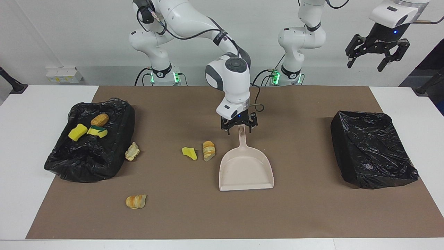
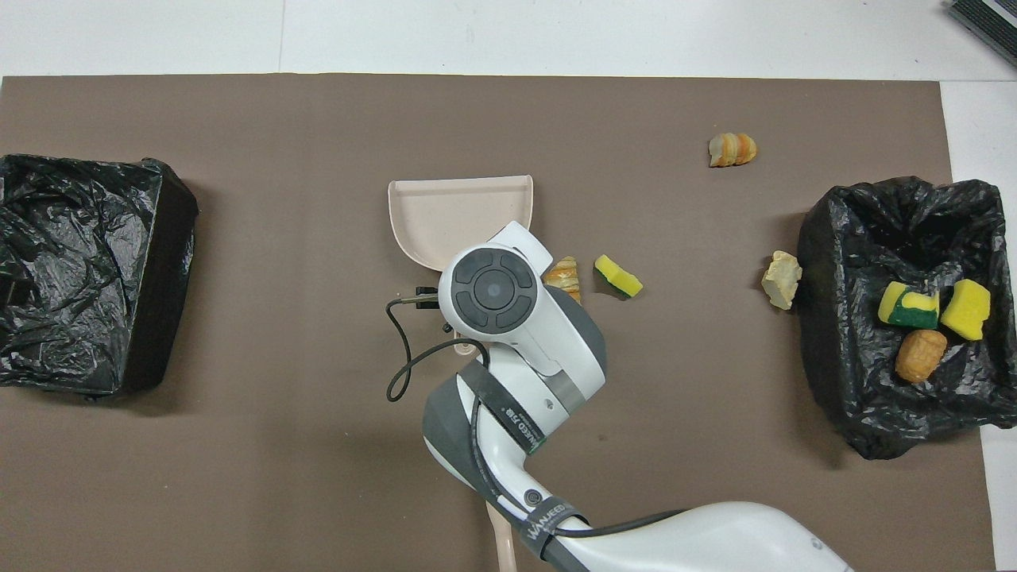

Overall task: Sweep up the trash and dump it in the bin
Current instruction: 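Return the dustpan to the table center and release it with the right gripper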

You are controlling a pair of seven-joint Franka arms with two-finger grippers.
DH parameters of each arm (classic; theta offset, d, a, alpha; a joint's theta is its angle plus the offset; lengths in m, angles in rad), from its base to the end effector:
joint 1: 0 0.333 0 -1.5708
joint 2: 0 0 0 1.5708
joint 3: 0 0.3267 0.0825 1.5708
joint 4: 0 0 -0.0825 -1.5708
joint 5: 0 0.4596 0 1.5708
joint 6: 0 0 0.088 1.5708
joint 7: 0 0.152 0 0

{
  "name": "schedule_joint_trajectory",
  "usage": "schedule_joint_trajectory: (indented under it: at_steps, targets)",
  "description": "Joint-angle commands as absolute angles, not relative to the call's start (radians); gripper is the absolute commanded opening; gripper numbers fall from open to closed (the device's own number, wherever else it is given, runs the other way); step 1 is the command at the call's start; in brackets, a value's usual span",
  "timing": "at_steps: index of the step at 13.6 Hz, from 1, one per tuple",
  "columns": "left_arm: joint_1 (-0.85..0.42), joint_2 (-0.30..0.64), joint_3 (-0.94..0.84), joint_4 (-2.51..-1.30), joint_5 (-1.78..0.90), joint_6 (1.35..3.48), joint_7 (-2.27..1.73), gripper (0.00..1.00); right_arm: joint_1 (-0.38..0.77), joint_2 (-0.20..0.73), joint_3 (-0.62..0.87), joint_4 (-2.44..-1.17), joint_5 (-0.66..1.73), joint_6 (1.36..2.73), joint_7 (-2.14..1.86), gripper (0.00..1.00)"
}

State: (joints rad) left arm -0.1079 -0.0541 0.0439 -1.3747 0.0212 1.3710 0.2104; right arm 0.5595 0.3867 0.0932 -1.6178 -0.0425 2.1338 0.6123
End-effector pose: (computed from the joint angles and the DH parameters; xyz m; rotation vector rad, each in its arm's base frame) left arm 0.5842 -0.0330 0.7100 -3.0904 0.4192 -0.0762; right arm 0.6079 0.4532 0.3479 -3.0609 -0.0790 -0.1646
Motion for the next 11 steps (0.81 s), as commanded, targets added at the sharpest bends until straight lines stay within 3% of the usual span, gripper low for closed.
schedule_joint_trajectory:
  at_steps: [1,5,11]
  targets:
    - [-0.095,-0.06,0.037,-1.371,0.028,1.355,0.215,1.0,0.537,0.309,0.098,-1.634,-0.041,2.024,0.555,1.0]
    - [-0.095,-0.06,0.037,-1.371,0.028,1.355,0.215,1.0,0.537,0.201,0.098,-1.687,-0.029,1.889,0.546,1.0]
    - [-0.091,-0.066,0.037,-1.374,0.029,1.345,0.213,1.0,0.569,0.034,0.1,-1.928,0.011,1.87,0.515,1.0]
